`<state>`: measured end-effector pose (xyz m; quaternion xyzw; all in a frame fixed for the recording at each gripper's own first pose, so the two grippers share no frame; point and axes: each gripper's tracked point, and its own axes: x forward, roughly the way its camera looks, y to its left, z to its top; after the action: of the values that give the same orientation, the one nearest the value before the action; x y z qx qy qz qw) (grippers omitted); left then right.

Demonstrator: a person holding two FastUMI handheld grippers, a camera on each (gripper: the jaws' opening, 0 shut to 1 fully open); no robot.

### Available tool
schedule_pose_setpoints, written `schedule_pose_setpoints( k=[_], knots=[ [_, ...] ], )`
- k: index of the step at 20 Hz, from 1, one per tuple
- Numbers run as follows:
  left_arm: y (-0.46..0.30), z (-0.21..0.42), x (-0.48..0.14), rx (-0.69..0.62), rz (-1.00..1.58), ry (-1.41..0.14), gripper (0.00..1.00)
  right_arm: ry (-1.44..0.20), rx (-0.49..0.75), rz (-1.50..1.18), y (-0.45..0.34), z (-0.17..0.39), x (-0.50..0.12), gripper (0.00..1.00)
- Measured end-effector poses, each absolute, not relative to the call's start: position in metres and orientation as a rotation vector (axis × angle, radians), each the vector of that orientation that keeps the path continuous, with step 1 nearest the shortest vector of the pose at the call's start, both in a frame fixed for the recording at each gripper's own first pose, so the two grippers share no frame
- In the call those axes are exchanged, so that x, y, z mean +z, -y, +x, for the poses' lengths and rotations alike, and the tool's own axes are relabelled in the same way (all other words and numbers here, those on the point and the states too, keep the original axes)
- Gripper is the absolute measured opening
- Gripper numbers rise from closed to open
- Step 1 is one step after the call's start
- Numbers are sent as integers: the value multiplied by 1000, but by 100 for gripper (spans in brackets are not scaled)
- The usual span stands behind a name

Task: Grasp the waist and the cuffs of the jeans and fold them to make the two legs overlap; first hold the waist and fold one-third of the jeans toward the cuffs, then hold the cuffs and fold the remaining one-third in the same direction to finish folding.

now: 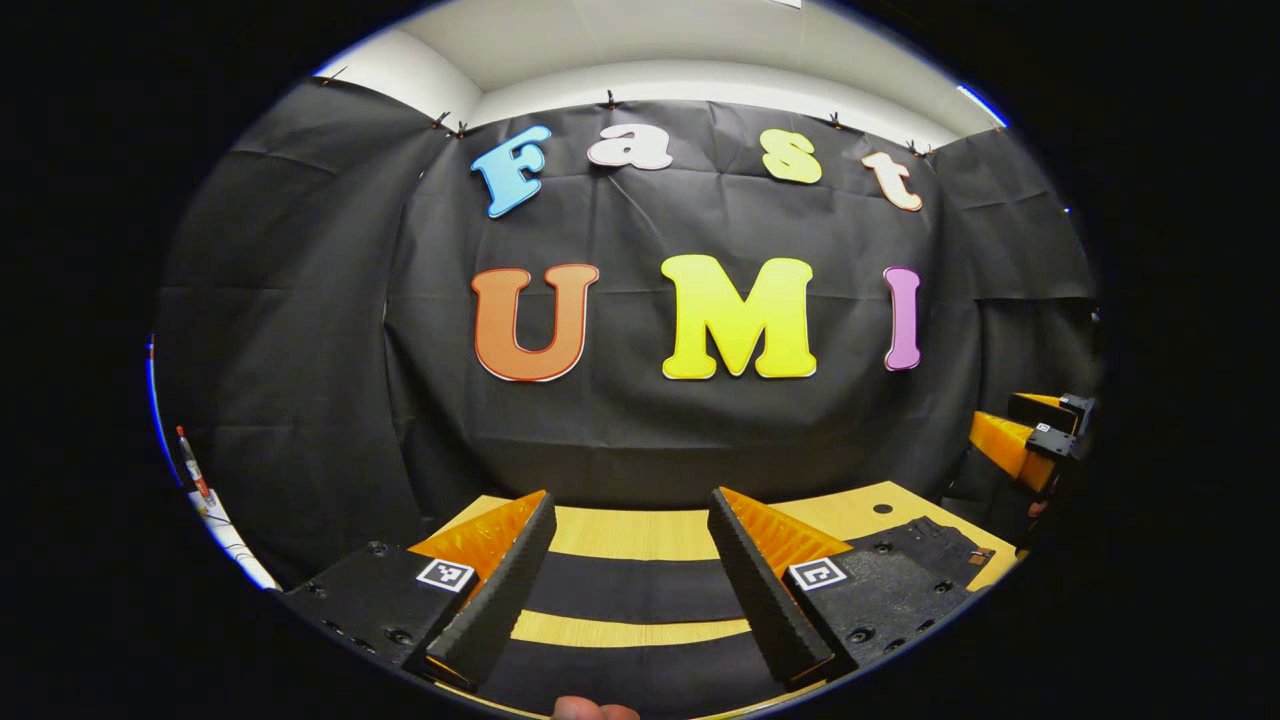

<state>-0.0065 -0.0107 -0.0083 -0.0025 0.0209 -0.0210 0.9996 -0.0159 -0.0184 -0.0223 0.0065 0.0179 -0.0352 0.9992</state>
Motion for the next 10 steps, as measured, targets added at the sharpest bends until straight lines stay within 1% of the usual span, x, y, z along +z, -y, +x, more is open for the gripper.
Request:
schedule_pose_setpoints(
  k=[1, 2, 4, 5, 7, 8, 10],
  knots=[
    [10, -7, -10, -37, -6, -46, 100, -44, -80, 21, 23, -15, -25, 96],
    [4, -6, -14, -24, -9, -54, 98, -54, -88, 31, 28, -16, -29, 96],
    [-19, -6, -27, 9, -29, -84, 98, -83, -120, 46, 46, -15, -40, 96],
    [-30, -6, -34, 35, -47, -104, 98, -100, -143, 54, 58, -15, -45, 94],
    [-57, -10, -51, 100, -106, -163, 98, -144, -188, 71, 88, -15, -61, 96],
    [-73, -13, -62, 129, -135, -193, 100, -169, -211, 84, 104, -16, -71, 96],
    [-101, -24, -88, 187, -193, -266, 98, -234, -245, 122, 136, -20, -92, 94]
  ],
)
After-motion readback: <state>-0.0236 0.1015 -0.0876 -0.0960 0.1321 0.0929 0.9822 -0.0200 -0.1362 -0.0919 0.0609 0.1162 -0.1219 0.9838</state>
